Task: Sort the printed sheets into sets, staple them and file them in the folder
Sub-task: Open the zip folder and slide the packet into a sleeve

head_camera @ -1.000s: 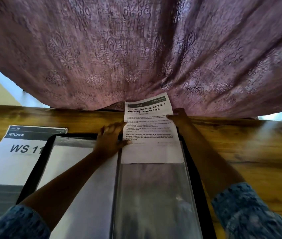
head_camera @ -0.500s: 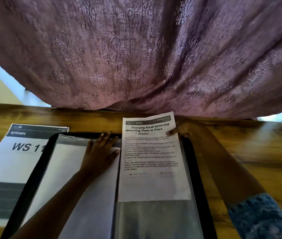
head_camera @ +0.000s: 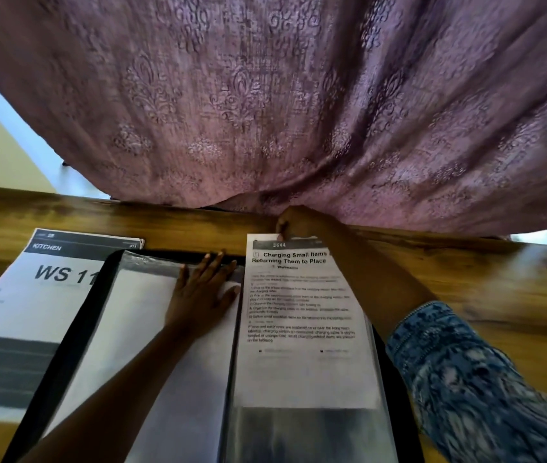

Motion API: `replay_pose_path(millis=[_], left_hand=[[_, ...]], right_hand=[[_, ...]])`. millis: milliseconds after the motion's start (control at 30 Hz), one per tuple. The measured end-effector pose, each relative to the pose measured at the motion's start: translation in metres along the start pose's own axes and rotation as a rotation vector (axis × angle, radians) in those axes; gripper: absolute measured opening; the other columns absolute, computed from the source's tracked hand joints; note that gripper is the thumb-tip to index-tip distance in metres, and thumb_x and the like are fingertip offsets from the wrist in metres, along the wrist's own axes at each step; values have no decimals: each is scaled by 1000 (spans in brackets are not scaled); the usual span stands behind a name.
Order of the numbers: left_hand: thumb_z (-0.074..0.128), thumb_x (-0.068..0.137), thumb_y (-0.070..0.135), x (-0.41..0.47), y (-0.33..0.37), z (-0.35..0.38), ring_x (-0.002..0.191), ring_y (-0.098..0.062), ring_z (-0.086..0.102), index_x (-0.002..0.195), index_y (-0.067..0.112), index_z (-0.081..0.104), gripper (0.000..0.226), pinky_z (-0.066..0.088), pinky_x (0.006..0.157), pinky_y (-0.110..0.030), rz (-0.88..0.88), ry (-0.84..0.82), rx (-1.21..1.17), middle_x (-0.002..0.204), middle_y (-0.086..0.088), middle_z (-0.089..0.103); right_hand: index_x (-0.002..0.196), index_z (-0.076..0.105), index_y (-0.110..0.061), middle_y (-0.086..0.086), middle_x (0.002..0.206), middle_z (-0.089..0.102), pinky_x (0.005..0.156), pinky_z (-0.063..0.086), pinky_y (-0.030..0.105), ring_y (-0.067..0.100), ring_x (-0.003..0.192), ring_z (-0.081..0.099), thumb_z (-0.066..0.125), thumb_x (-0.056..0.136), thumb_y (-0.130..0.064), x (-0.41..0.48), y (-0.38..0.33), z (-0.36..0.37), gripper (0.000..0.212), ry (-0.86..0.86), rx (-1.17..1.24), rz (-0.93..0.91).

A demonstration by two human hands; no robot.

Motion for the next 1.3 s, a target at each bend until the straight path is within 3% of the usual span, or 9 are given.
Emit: replay_pose_path(millis=[133,367,567,767,833,900,967,1067,1300], left_hand=[[5,87,67,0,-2,2,146,-10,-5,151,38,13,70,0,119,-48,-2,14,6,160,12,0],[6,86,66,-1,-1,-1,147,-11,1,151,36,17,72,0,118,-46,13,28,-11,160,9,6],[5,86,67,-2,0,-2,148,-13,2,150,36,19,72,3,119,-48,22,41,-14,160,8,9],[18,89,63,-5,0,-10,148,-15,10,149,28,29,70,0,117,-50,44,119,-29,159,2,19],[28,92,56,-11,4,-17,143,-20,25,143,25,41,61,8,115,-53,77,217,9,153,-1,33],[32,92,49,-20,11,-27,124,-28,49,129,21,55,53,31,104,-52,115,315,38,134,-7,53],[33,92,44,-27,17,-33,102,-31,60,117,17,62,48,44,87,-46,151,339,58,113,-10,62],[45,95,38,-37,21,-36,103,-28,61,118,17,62,35,46,87,-41,136,236,-27,115,-8,64],[61,92,21,-109,-1,-39,100,-8,61,105,25,66,15,47,97,-28,-41,8,-698,111,4,66]], right_hand=[[105,68,-9,-6,90,61,79,47,23,12,87,55,75,79,-19,-10,-1,12,29,-405,-20,70],[94,63,-16,-1,88,63,61,55,22,11,69,62,65,88,-11,-17,-12,40,8,-703,0,221],[134,46,6,9,105,59,65,51,20,14,85,66,47,98,-11,-30,-12,30,39,-612,43,310],[72,71,-13,0,73,71,66,47,25,13,67,62,53,79,-68,-84,29,14,59,-196,407,316],[74,71,-14,-5,82,71,81,48,31,14,80,63,73,72,-51,-107,48,9,37,-72,527,236],[86,67,-13,-6,88,72,78,52,31,11,85,66,72,79,-18,-132,59,12,11,-49,794,199],[96,63,-15,-2,92,70,74,59,36,11,79,68,72,73,-14,-157,60,24,25,72,1138,168],[115,53,-18,-2,94,66,70,56,37,10,67,64,89,52,-29,-189,68,56,73,302,1424,164],[124,57,-12,8,113,69,88,53,47,28,102,66,91,40,-51,-264,41,125,99,-128,1084,313]])
Point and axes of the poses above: each hand's wrist, its own x-axis towards the middle knuckle, its own z-axis out of the palm, y = z × x, the point moved 3 cm from there along x, towards the middle knuckle
